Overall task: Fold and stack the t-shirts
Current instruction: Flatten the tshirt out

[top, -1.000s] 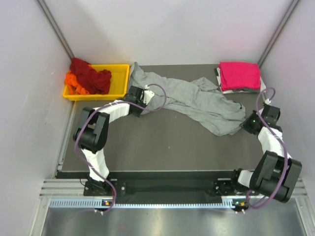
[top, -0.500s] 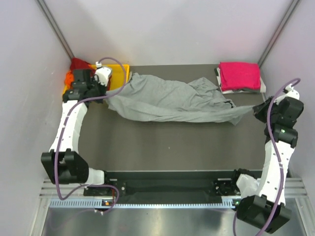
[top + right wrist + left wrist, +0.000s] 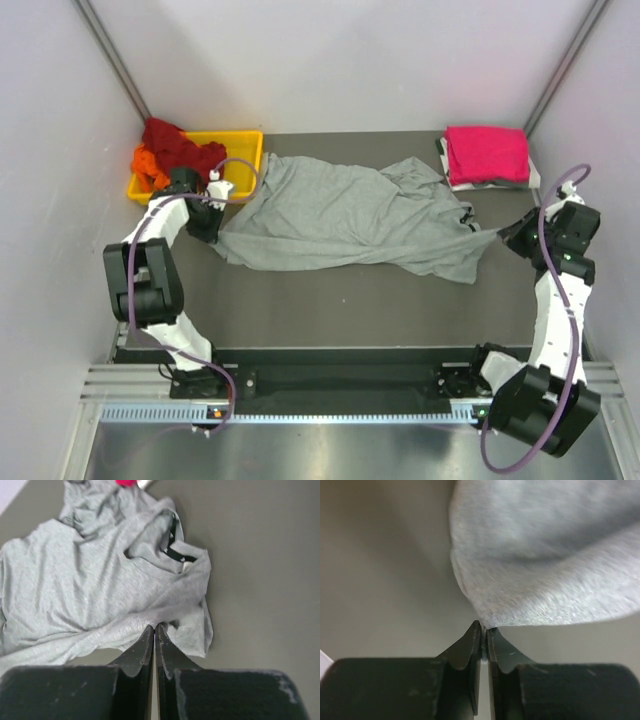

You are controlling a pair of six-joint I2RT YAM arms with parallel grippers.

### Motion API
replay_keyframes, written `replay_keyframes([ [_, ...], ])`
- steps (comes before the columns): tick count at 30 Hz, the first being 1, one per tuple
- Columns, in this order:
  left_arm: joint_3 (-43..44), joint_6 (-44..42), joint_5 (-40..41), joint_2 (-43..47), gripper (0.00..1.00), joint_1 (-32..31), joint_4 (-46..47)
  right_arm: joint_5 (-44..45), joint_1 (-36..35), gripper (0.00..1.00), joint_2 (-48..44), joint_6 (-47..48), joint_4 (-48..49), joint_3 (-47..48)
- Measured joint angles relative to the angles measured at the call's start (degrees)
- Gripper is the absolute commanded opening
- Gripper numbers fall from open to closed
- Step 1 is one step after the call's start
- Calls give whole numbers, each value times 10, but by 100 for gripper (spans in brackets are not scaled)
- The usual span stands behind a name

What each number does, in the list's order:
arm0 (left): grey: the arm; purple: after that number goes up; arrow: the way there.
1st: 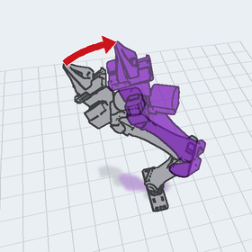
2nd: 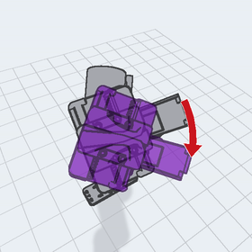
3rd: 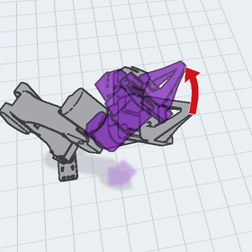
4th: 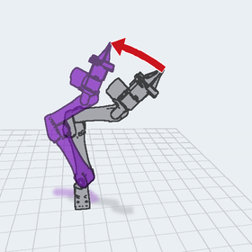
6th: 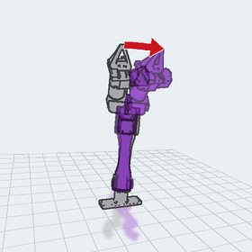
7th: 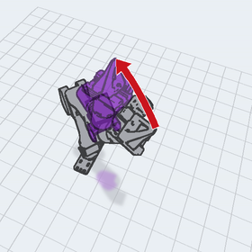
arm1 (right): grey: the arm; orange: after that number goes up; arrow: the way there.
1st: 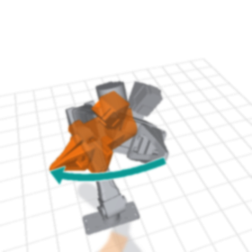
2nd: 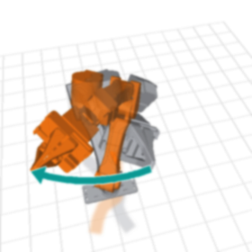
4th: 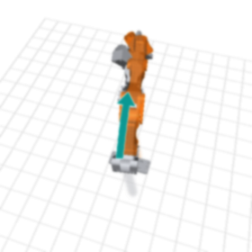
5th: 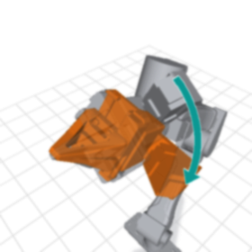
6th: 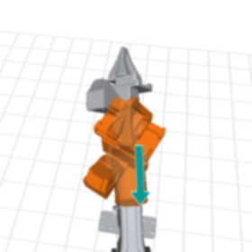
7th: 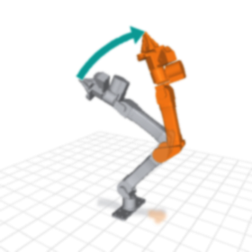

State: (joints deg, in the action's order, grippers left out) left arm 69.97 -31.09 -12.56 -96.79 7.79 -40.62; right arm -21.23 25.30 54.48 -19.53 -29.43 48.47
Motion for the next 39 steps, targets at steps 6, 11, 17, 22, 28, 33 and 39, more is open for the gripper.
replay_keyframes([
  [6, -4, 33, 85, -4, 31, -14, 93, -5, 0, 0, 51, -6, 30, -13],
  [11, -71, 32, 135, 93, 36, -59, 156, -5, 0, 0, 69, -5, 50, -13],
  [17, -176, -15, 121, 195, 22, -77, 174, -5, 0, 0, 74, -5, 63, -24],
  [22, -264, -57, 120, 182, 30, -134, 177, -5, 0, 0, 71, -4, 62, -38],
  [28, -265, -75, 120, 146, 32, -138, 206, -11, 0, 0, 59, 1, 57, -38],
  [33, -265, -80, 135, 104, 30, -150, 248, -11, 0, 0, 50, 9, 49, -40],
  [39, -285, -75, 160, 98, 0, -172, 310, -11, 0, 0, 33, 14, 26, -47],
])
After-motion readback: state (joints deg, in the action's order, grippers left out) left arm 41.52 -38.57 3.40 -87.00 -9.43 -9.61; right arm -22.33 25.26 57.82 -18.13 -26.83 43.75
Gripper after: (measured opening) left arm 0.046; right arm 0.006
